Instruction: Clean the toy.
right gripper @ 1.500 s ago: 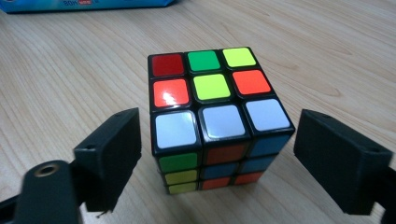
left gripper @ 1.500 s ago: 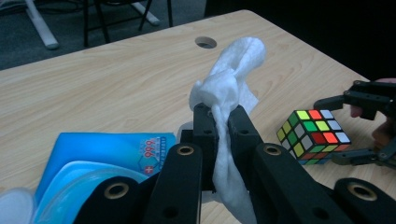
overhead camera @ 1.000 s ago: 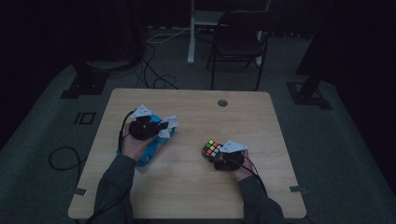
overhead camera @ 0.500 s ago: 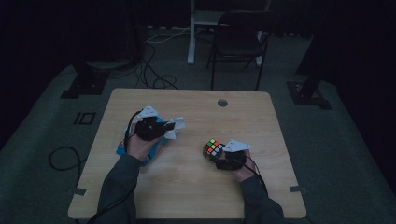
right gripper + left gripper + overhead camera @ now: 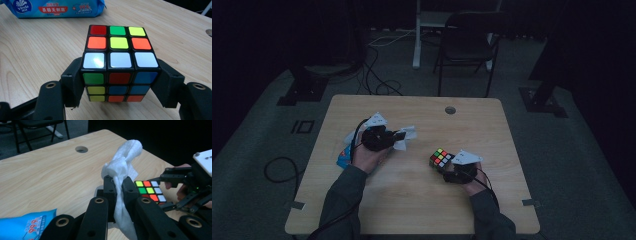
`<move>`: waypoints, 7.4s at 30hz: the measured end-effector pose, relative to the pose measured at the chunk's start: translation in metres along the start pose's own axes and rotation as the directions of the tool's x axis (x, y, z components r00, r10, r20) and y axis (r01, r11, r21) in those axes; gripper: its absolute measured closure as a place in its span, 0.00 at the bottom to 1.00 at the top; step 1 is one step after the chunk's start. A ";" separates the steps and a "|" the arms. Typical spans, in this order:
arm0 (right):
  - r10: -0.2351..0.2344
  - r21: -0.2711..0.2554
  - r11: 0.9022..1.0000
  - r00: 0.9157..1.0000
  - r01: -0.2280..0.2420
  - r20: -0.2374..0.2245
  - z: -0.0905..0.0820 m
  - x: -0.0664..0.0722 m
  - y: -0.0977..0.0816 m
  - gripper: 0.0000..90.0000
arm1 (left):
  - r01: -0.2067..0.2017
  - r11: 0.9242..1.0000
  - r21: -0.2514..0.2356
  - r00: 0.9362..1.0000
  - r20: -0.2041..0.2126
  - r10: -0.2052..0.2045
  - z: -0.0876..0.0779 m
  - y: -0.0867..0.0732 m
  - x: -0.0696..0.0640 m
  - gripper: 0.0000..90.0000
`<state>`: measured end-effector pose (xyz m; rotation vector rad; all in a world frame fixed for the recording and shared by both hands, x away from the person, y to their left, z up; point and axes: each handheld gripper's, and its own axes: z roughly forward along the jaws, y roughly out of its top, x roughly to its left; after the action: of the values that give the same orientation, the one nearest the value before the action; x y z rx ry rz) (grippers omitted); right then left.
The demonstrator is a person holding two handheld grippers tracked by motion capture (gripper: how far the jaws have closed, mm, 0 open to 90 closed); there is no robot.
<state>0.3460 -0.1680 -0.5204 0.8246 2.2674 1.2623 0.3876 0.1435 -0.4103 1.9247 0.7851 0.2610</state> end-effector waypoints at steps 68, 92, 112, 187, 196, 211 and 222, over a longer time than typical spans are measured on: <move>0.006 -0.052 0.999 1.000 -0.006 -0.005 -0.012 0.007 0.011 0.38 | -0.090 0.993 0.078 0.990 0.113 0.081 0.081 -0.005 -0.056 0.96; -0.002 -0.062 0.998 1.000 0.001 -0.019 -0.012 0.010 0.013 0.38 | -0.157 0.980 0.125 0.982 0.122 0.142 0.100 0.002 -0.073 0.95; -0.004 -0.066 0.998 1.000 0.003 -0.016 -0.013 0.010 0.012 0.39 | -0.181 0.975 0.126 0.972 0.177 0.157 0.104 0.001 -0.085 0.96; -0.004 -0.114 0.993 1.000 0.003 -0.008 -0.027 0.003 0.014 0.38 | -0.096 0.992 0.082 0.992 0.091 0.088 0.075 -0.005 -0.049 0.96; -0.013 -0.129 0.992 1.000 0.012 -0.009 -0.032 0.003 0.016 0.39 | -0.094 0.992 0.090 0.991 0.105 0.084 0.074 -0.008 -0.046 0.96; -0.025 -0.148 0.989 1.000 0.022 -0.017 -0.037 0.004 0.019 0.39 | -0.110 0.984 0.141 0.985 0.145 0.089 0.081 -0.020 -0.044 0.96; -0.007 -0.157 0.988 1.000 0.008 0.008 -0.041 0.000 0.019 0.39 | -0.126 0.974 0.190 0.983 0.153 0.098 0.085 -0.032 -0.044 0.96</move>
<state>0.3266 -0.1855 -0.4829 0.7618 2.1304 1.4109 0.3827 0.0636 -0.4721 2.1541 0.6273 0.1147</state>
